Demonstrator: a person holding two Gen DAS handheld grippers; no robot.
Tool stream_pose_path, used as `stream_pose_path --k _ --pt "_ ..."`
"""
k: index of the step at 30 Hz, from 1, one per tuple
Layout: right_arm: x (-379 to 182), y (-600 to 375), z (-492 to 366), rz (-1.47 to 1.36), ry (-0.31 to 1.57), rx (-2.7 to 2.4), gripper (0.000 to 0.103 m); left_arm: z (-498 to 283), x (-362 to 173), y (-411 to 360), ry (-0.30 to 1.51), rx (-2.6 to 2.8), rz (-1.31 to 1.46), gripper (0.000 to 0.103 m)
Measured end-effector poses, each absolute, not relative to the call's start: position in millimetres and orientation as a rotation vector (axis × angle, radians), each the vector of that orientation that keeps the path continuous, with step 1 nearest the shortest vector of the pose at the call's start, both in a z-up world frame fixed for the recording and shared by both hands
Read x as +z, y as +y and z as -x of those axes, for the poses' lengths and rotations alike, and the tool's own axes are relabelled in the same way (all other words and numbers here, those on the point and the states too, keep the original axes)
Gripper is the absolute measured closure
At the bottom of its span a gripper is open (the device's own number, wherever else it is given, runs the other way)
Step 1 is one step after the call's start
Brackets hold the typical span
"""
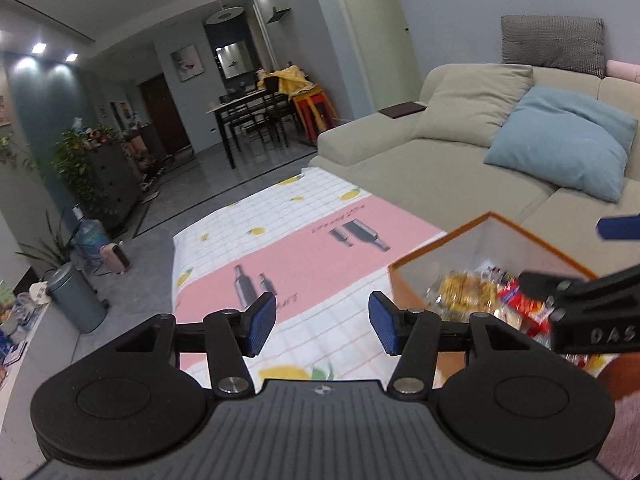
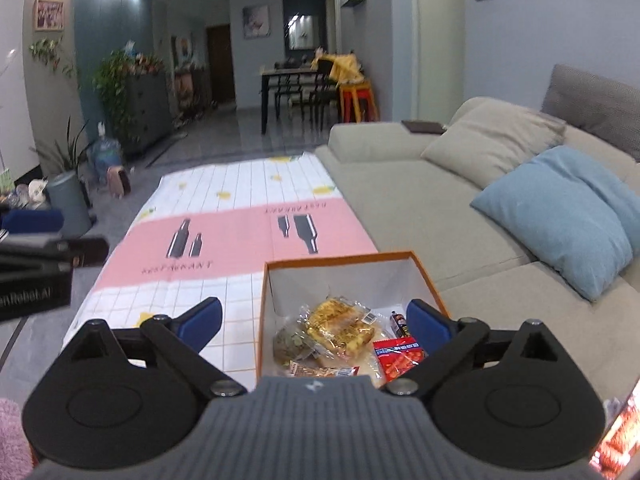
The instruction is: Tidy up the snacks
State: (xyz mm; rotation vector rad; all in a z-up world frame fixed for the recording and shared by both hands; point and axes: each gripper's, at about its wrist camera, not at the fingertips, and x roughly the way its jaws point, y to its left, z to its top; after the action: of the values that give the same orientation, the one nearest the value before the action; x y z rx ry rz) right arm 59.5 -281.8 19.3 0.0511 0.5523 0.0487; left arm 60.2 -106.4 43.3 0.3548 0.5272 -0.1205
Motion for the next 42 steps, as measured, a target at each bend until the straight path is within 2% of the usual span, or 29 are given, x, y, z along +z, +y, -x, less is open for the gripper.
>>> stream_pose_path --k 3,11,16,24,42 --pt "20.3 -268.4 -36.0 -0.036 0.507 0.028 0.006 -47.1 34.3 -99.4 0.522 -0.086 -0.356 0.029" --pt "-2.5 -238.6 12.1 0.016 0.478 0.033 0.006 -22.6 13.4 -79.6 0.597 -0.102 -0.266 0.029" --pt "-20.4 -235.2 25.1 0.054 0.546 0.005 0.006 -12.5 -5.1 -81.4 0.632 -0.109 -0.263 0.029" --pt "-40.0 -248.8 16.1 -0.005 0.629 -0.044 0.006 -16.5 -36.9 -87.8 0.743 -0.134 -0.276 0.029" --pt "-57.6 -254.2 2.7 -0.054 0.707 -0.081 0.006 -22.7 -49.4 -87.9 0.815 -0.133 -0.266 0.029"
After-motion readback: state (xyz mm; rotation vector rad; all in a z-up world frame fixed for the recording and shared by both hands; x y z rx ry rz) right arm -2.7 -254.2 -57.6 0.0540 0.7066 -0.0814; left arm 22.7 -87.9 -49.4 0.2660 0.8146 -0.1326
